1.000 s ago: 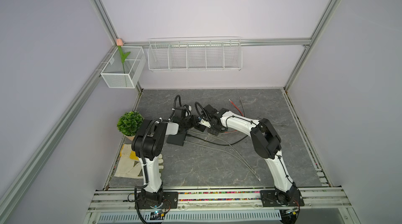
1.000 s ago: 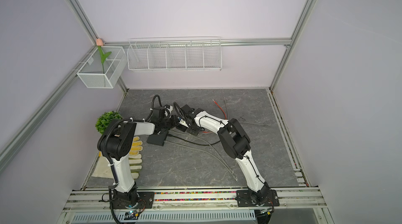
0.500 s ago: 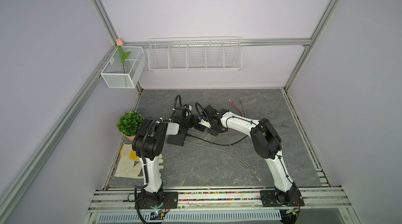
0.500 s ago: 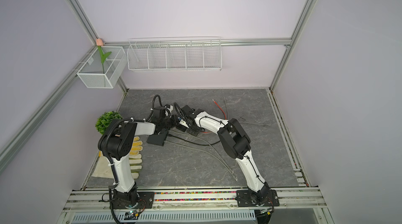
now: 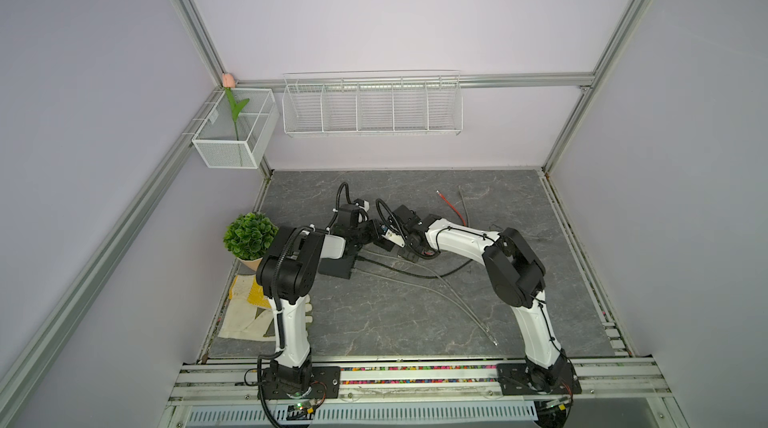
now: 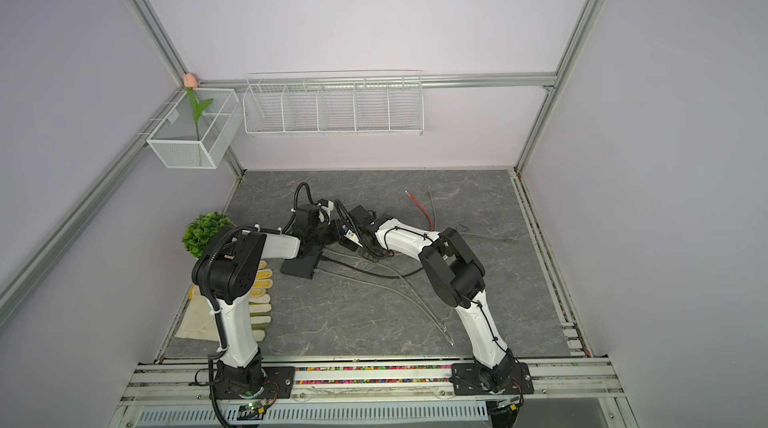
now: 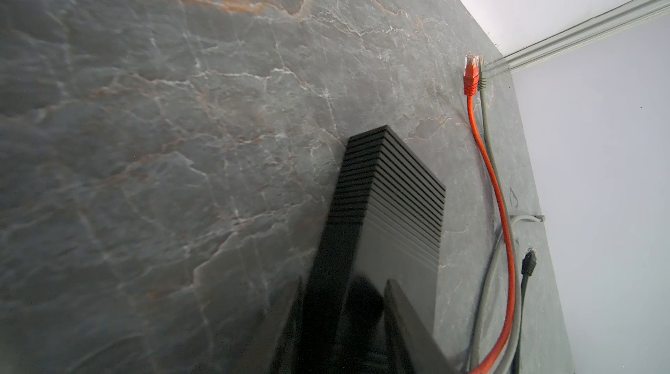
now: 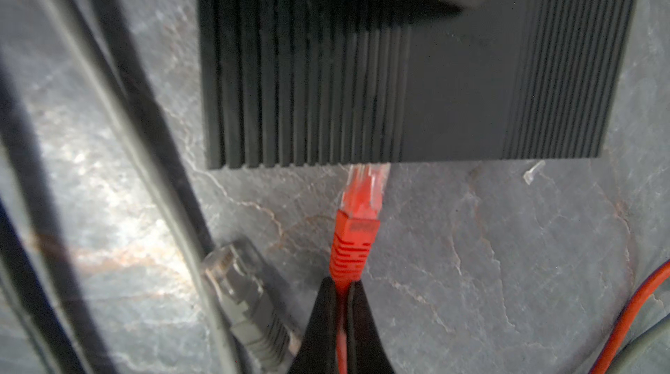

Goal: Insert the plug into the switch port

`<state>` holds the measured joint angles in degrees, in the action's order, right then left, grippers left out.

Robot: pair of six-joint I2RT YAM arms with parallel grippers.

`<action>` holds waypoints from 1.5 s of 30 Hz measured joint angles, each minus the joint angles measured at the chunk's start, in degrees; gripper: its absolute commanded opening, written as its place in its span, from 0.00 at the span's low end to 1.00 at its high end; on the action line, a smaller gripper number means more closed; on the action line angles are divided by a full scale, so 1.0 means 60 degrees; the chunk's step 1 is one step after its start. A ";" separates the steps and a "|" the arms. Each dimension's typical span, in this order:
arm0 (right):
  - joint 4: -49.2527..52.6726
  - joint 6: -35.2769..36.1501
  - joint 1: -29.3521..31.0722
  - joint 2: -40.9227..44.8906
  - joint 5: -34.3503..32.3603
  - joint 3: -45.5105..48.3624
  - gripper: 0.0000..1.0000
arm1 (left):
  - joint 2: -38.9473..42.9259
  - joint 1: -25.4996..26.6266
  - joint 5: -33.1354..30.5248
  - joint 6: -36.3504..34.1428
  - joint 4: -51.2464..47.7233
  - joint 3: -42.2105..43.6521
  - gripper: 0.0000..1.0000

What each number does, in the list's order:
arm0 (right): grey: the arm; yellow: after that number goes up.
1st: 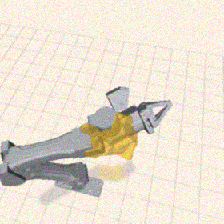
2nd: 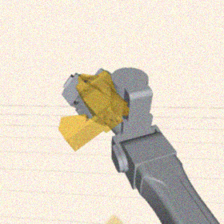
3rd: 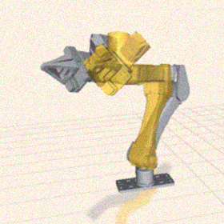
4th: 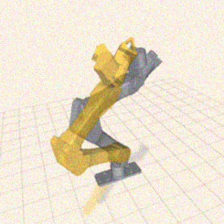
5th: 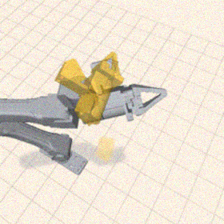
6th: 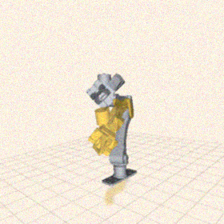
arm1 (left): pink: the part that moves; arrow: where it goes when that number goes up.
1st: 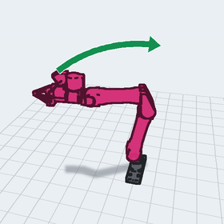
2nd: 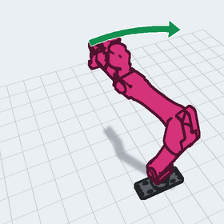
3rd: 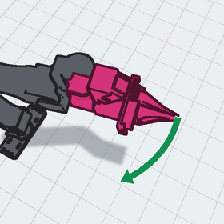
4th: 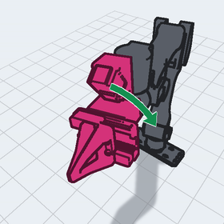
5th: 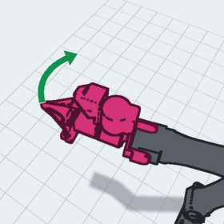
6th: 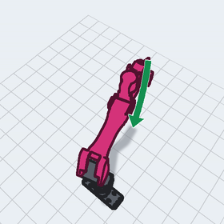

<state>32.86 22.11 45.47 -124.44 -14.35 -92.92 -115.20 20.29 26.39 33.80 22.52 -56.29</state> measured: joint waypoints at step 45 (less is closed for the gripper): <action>-0.0248 0.0892 -0.0117 0.0073 -0.0240 -0.0047 0.07 | -0.0350 0.0200 -0.0386 -0.0211 0.0922 0.0011 0.38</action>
<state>31.38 27.46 44.77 -124.01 -15.79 -93.21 -117.30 21.50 24.08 32.53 28.05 -56.23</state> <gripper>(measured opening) 0.071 0.386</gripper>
